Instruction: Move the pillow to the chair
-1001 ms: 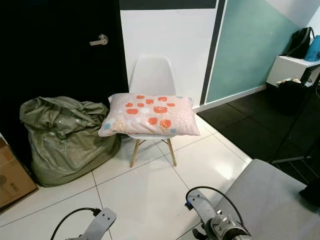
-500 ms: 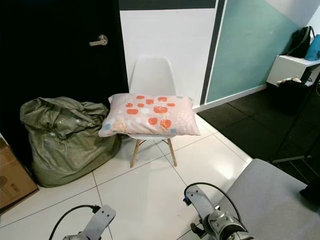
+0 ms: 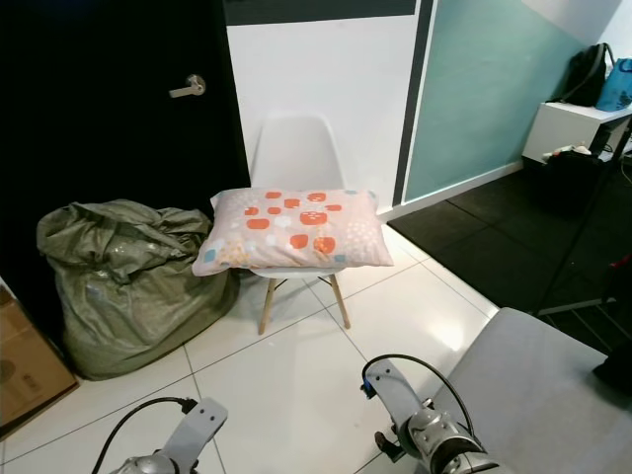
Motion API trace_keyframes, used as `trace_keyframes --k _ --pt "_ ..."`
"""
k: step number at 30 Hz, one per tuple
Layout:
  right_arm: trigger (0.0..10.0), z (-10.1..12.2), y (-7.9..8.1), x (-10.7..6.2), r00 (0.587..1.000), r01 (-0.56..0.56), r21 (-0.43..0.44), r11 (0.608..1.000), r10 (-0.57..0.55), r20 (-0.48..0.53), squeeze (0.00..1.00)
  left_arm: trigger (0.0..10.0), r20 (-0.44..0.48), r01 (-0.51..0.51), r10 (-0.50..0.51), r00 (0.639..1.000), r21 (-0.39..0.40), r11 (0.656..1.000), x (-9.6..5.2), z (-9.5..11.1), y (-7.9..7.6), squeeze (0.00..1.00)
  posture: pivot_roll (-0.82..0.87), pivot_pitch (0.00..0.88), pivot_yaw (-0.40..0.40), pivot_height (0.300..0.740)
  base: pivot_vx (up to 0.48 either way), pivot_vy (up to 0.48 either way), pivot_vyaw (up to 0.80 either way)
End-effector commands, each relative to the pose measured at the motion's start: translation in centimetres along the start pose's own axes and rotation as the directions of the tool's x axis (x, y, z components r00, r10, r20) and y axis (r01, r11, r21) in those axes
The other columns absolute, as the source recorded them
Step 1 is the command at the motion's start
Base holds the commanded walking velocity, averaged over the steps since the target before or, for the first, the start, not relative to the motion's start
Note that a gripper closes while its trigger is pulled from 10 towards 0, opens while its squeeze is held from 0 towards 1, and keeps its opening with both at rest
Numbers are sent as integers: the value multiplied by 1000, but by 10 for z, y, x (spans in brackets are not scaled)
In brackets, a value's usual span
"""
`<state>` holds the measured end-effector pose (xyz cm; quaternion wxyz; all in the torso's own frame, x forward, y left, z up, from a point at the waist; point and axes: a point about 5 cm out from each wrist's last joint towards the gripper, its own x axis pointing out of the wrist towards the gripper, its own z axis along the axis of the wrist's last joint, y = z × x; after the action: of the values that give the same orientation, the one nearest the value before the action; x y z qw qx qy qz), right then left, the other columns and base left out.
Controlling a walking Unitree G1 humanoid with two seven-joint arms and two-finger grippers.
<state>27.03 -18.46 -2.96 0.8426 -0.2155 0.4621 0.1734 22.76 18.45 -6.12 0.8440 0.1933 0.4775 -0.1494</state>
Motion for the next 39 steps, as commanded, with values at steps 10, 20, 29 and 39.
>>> trace_keyframes --k 10,20,29,39 --pt "10000 6 1 0 999 26 -37 999 -25 20 463 10000 9 5 -4 1000 -105 994 -1 -3 5 686 -189 0 26 740 0 0 0" --pt "10000 11 4 1 999 0 -24 1000 0 39 1000 10000 11 -1 2 1000 -103 995 -2 -3 9 1000 -192 0 49 740 0 0 0" --pt "10000 7 5 1 1000 3 -7 1000 -3 13 0 10000 -1 -14 14 1000 -87 996 -2 -4 8 0 -194 0 49 740 0 0 0" --pt "10000 5 6 2 1000 15 14 1000 -15 18 0 10000 -5 -11 10 1000 -93 996 -2 -6 7 0 -188 0 34 740 0 0 0"
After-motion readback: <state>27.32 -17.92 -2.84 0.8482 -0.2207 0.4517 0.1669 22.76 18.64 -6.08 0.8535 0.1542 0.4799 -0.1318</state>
